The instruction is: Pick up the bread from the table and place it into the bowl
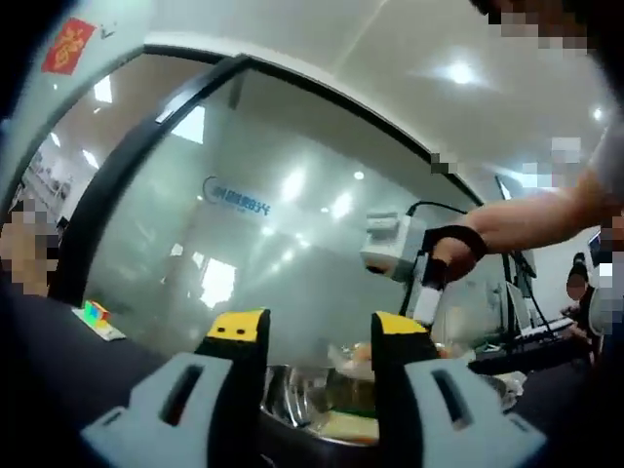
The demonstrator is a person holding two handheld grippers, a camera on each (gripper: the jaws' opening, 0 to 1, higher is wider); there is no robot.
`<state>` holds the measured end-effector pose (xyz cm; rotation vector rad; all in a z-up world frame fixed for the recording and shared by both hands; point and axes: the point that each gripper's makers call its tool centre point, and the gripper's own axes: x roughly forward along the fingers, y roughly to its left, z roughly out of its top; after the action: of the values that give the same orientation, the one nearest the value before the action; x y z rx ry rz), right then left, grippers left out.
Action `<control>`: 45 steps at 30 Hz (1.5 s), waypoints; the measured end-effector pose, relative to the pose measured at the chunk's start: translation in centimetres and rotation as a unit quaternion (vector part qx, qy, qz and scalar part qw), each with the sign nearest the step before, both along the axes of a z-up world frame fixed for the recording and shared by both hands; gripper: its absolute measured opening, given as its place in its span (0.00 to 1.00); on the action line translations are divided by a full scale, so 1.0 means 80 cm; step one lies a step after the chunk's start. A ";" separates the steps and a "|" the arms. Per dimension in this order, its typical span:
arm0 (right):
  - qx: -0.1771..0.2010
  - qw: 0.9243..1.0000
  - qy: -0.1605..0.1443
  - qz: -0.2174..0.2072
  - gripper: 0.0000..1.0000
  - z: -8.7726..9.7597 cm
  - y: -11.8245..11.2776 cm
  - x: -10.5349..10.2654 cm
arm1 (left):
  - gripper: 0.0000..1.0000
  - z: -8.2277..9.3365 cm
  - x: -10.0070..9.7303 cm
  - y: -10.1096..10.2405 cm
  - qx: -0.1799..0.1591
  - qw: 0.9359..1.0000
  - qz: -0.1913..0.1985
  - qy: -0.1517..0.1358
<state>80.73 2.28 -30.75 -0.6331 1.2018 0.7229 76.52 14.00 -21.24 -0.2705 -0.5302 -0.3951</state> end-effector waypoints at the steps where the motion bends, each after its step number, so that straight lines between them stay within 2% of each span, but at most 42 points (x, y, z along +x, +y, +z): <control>1: -0.006 1.000 0.004 0.001 0.51 -0.008 0.003 0.001 | 0.35 0.000 0.000 0.000 0.000 1.000 -0.001 0.001; 4: -0.023 1.000 0.013 0.013 0.51 -0.032 0.009 0.003 | 0.35 0.002 -0.002 -0.002 -0.005 1.000 -0.005 -0.001; 8: -0.050 0.999 0.010 0.019 0.52 -0.053 -0.001 0.011 | 0.35 0.001 -0.003 -0.008 0.001 1.000 -0.013 0.001; 11: -0.049 0.999 0.011 0.008 0.53 -0.073 -0.005 0.017 | 0.35 0.000 -0.003 -0.012 0.007 1.000 -0.015 0.002; 14: -0.046 0.999 0.008 0.004 0.54 -0.073 -0.004 0.016 | 0.35 0.000 -0.003 -0.012 0.008 1.000 -0.017 0.002; 17: -0.040 0.999 -0.004 0.026 0.55 -0.066 -0.004 0.015 | 0.35 -0.002 -0.001 -0.015 0.011 1.000 -0.019 0.006; 19: -0.030 0.999 -0.020 0.036 0.55 -0.054 -0.004 0.018 | 0.35 -0.003 -0.001 -0.016 0.014 1.000 -0.018 0.005; 22: 0.011 0.999 -0.024 0.030 0.56 -0.028 0.000 0.018 | 0.35 -0.003 -0.002 -0.017 0.017 1.000 -0.017 0.003; 23: 0.038 0.999 -0.030 0.016 0.59 -0.011 0.001 0.019 | 0.35 -0.003 -0.002 -0.017 0.017 1.000 -0.017 0.002; 25: 0.058 0.997 -0.040 0.011 0.58 0.014 -0.008 0.019 | 0.35 -0.003 -0.002 -0.017 0.018 1.000 -0.017 0.003; 26: 0.065 0.996 -0.054 0.007 0.57 0.031 -0.019 0.020 | 0.35 -0.004 -0.001 -0.017 0.018 1.000 -0.017 0.003; 28: 0.071 0.994 -0.088 -0.007 0.54 0.069 -0.062 0.019 | 0.35 -0.005 -0.001 -0.017 0.019 1.000 -0.017 0.005; 29: 0.072 0.992 -0.100 -0.017 0.54 0.082 -0.086 0.015 | 0.35 -0.005 -0.001 -0.017 0.018 1.000 -0.018 0.006; 30: 0.069 0.991 -0.115 -0.031 0.55 0.095 -0.123 0.008 | 0.35 -0.004 -0.003 -0.017 0.016 1.000 -0.021 0.005; 32: 0.056 0.987 -0.144 -0.052 0.61 0.109 -0.176 0.007 | 0.35 0.000 -0.006 -0.018 0.010 1.000 -0.027 0.001; 33: 0.069 0.980 -0.170 -0.071 0.68 0.116 -0.201 0.011 | 0.35 0.002 -0.008 -0.019 0.006 0.999 -0.032 -0.003; 34: 0.060 0.980 -0.164 -0.092 0.67 0.113 -0.232 0.003 | 0.35 0.004 -0.011 -0.021 0.005 0.999 -0.037 -0.006; 35: 0.043 0.980 -0.148 -0.126 0.66 0.103 -0.264 -0.007 | 0.35 0.005 -0.013 -0.023 0.005 0.999 -0.039 -0.008; 36: 0.026 0.979 -0.146 -0.139 0.66 0.091 -0.290 -0.014 | 0.35 0.007 -0.015 -0.026 0.006 0.999 -0.042 -0.010; 38: -0.018 0.980 -0.118 -0.158 0.65 0.058 -0.337 -0.031 | 0.35 0.008 -0.018 -0.031 0.011 0.999 -0.045 -0.014; 39: -0.031 0.978 -0.107 -0.175 0.65 0.041 -0.356 -0.035 | 0.35 0.009 -0.019 -0.033 0.012 0.999 -0.046 -0.017; 40: -0.023 0.977 -0.101 -0.185 0.67 0.016 -0.368 -0.034 | 0.35 0.009 -0.020 -0.033 0.015 0.999 -0.046 -0.020; 41: -0.014 0.973 -0.087 -0.215 0.69 -0.003 -0.378 -0.036 | 0.35 0.010 -0.020 -0.034 0.016 0.998 -0.048 -0.023; 43: -0.011 0.966 -0.061 -0.253 0.69 -0.030 -0.393 -0.040 | 0.36 0.015 -0.027 -0.039 0.011 0.997 -0.066 -0.037; 44: -0.018 0.965 -0.055 -0.258 0.69 -0.042 -0.401 -0.040 | 0.36 0.014 -0.027 -0.039 0.013 0.997 -0.065 -0.037; 45: -0.044 0.965 -0.051 -0.253 0.70 -0.050 -0.414 -0.039 | 0.36 0.013 -0.026 -0.039 0.015 0.997 -0.063 -0.036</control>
<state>77.60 -30.87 -34.75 -0.4009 1.2368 0.2048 74.43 10.89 -20.19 -0.2616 -0.5795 -0.5376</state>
